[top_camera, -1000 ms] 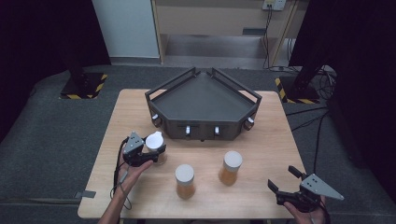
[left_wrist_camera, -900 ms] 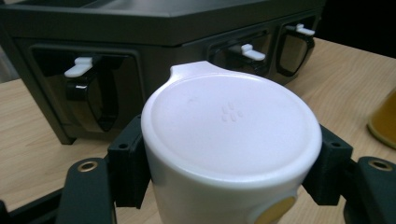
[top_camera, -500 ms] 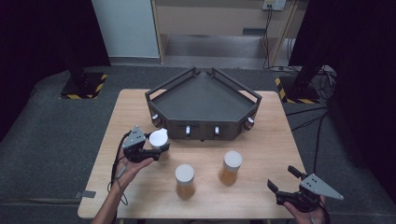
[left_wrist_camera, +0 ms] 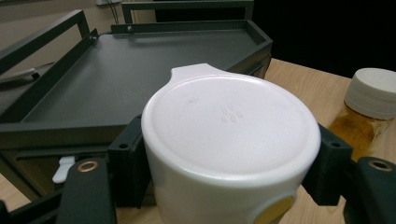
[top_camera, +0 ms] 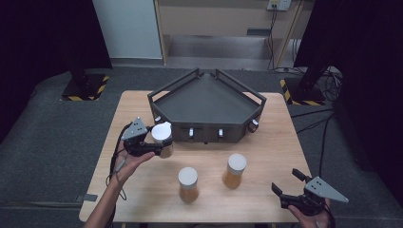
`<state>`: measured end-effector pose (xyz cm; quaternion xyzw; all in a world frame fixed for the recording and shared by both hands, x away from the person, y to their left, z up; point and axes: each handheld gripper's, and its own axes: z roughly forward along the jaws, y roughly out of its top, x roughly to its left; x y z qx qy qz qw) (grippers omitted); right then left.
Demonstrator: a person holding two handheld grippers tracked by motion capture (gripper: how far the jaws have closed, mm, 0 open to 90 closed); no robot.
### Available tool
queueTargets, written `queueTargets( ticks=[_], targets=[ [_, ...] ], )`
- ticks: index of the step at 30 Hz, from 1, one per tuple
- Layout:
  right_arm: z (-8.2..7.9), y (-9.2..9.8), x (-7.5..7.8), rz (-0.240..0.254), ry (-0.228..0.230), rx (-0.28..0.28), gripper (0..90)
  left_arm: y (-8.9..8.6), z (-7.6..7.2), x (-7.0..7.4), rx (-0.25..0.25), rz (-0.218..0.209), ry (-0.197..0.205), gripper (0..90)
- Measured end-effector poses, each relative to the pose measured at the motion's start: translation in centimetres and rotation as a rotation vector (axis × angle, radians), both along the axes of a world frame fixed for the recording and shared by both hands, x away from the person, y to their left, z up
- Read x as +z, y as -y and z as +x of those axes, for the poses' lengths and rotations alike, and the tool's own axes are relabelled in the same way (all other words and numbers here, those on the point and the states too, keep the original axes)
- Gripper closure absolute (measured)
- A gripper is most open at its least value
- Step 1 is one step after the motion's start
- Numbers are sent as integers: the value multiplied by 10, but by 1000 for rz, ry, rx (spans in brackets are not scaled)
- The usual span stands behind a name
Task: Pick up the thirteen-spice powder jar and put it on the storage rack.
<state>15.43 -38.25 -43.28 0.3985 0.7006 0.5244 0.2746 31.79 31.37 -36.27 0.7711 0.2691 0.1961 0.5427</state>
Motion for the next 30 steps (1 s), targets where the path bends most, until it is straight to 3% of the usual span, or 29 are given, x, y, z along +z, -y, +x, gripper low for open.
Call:
queueTargets(
  ticks=[10, 18, 21, 30],
  targets=[
    [1, 0, 0, 3, -3, 3, 42, 9, 10, 23, -26, 4, 23, 293],
    [1, 1, -1, 6, -4, 4, 44, 15, 27, 43, -29, -25, 29, 293],
    [1, 1, -1, 8, -5, 4, 44, 16, 34, 50, -25, -44, 26, 293],
    [2, 2, -1, 15, -9, 6, 45, 24, 56, 67, 25, -35, 47, 294]
  ],
)
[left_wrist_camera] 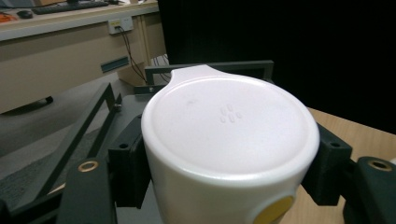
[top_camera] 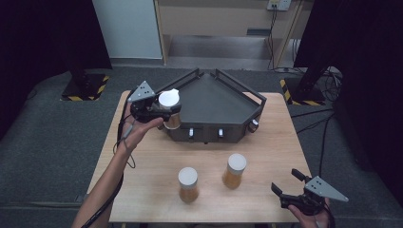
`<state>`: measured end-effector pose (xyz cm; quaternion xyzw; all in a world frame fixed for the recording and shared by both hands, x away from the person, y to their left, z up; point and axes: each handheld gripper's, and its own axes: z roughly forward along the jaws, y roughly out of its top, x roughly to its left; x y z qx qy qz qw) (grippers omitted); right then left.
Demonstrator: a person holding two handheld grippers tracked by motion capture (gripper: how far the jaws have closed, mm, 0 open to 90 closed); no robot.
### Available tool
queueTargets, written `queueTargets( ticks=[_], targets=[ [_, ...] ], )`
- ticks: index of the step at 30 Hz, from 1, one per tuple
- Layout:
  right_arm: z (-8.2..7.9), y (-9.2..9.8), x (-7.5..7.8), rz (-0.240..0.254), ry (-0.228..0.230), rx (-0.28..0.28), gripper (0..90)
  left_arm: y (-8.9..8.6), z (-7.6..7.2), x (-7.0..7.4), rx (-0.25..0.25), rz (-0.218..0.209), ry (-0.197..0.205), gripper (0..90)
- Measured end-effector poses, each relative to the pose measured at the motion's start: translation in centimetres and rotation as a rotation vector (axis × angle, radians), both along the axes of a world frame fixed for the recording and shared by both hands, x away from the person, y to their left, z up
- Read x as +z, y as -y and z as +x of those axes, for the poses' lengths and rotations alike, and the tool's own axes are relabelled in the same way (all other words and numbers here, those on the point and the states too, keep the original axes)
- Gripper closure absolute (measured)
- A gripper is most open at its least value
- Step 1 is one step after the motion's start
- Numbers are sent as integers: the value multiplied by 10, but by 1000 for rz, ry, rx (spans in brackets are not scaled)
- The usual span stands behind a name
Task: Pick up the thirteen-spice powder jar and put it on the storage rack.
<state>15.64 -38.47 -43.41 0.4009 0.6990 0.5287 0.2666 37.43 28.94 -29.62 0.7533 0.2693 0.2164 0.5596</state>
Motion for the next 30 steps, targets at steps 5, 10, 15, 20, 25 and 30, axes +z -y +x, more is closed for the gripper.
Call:
queueTargets(
  ticks=[5, 10, 15, 20, 25, 30],
  targets=[
    [0, 1, 0, 5, 0, -2, 46, 9, 18, 6, 55, 10, -4, 294],
    [0, 1, 0, 8, -2, -2, 46, 14, 33, 3, 99, -1, -12, 294],
    [-1, 2, -1, 10, -1, -5, 46, 17, 45, -1, 119, -8, -14, 294],
    [0, 2, -1, 9, -2, -4, 46, 25, 54, -5, 157, 8, -24, 294],
    [-1, 3, -1, 14, -2, -5, 46, 27, 63, -13, 188, -4, -42, 294],
    [-1, 3, -1, 15, -4, -4, 46, 28, 66, -19, 201, 1, -49, 294]
  ],
)
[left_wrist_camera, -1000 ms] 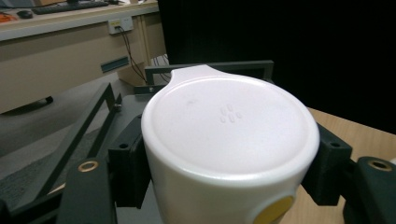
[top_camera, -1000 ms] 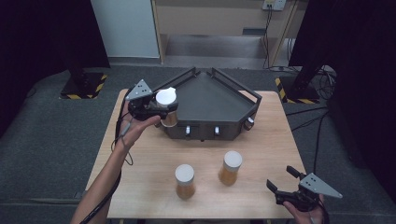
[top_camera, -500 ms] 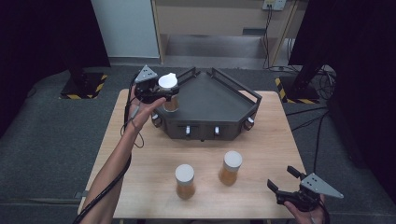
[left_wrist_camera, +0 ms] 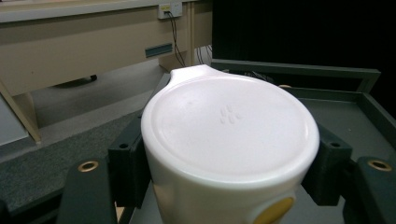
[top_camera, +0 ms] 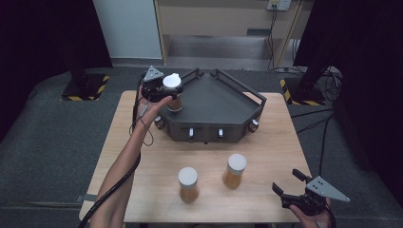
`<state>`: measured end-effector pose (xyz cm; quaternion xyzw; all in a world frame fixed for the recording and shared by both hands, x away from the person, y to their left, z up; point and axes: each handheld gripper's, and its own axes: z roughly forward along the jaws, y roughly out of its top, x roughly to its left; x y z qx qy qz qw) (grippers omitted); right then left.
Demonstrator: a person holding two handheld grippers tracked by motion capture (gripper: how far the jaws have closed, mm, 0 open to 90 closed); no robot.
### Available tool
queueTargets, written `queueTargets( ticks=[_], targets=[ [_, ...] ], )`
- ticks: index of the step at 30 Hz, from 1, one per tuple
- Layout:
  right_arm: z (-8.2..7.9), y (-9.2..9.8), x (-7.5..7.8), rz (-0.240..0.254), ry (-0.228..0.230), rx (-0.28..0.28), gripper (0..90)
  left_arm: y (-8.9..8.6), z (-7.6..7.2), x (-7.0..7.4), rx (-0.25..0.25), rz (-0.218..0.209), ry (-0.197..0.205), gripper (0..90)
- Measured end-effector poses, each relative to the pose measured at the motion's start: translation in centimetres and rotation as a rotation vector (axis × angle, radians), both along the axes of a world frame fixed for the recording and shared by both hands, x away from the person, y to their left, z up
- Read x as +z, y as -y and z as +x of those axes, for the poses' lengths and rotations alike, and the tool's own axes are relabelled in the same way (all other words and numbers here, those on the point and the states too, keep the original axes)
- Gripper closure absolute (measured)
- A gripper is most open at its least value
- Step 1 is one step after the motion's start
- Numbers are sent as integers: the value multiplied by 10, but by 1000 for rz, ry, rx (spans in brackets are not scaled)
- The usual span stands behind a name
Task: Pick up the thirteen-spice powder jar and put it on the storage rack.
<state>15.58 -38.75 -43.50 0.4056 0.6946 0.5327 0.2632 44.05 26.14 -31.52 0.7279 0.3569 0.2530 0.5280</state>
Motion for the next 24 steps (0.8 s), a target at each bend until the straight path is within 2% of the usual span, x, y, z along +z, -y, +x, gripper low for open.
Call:
queueTargets(
  ticks=[12, 20, 24],
  targets=[
    [0, 0, 0, -1, 0, 0, 46, 1, 3, -10, 7, -9, -5, 294],
    [0, 0, 0, -1, 3, 0, 46, 4, 3, -11, 6, -1, 3, 294],
    [0, 0, 0, -4, 4, 3, 46, 4, 2, -14, 11, -10, 14, 293]
  ],
)
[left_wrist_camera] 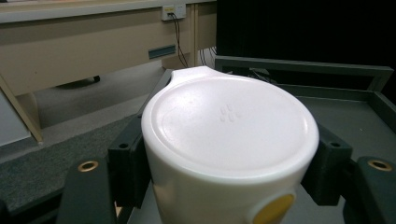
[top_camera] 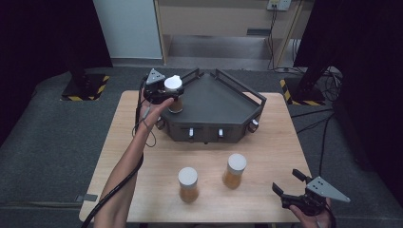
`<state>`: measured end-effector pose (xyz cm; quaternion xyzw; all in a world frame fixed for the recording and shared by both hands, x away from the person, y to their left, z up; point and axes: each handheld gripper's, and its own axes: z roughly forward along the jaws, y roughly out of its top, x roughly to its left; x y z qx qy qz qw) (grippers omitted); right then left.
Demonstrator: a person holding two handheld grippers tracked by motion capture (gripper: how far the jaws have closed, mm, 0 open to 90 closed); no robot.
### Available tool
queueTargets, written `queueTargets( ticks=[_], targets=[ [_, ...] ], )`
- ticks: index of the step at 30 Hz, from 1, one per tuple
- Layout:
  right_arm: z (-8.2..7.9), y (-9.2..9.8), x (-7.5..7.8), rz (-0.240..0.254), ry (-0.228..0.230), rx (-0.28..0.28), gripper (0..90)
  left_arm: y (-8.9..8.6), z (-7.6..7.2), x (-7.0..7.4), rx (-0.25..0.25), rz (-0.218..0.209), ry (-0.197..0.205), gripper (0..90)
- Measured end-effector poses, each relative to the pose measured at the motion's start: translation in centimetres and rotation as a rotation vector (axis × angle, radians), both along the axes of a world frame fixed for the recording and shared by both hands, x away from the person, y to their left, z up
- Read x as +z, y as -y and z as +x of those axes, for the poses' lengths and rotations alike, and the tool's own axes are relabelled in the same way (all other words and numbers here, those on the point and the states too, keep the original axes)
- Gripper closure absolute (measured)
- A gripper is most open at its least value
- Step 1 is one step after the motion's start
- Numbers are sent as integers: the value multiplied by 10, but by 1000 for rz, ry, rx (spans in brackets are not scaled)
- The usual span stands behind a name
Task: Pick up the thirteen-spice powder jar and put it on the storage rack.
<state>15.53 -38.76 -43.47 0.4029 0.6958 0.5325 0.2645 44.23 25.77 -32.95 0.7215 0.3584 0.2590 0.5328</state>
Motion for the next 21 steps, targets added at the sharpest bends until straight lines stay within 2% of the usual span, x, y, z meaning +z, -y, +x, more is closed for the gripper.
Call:
queueTargets(
  ticks=[12, 14, 16, 21],
  targets=[
    [0, 0, 0, 2, -1, 2, 46, -1, -2, -1, -3, 2, 10, 286],
    [0, 0, 0, 3, -1, 2, 46, 0, -3, 1, 1, -4, 14, 224],
    [0, 0, 0, 3, -2, 2, 46, 1, -4, 4, 4, -2, 25, 193],
    [0, 0, 0, 3, -3, 3, 46, 0, -7, 13, -7, -27, 40, 92]
  ],
)
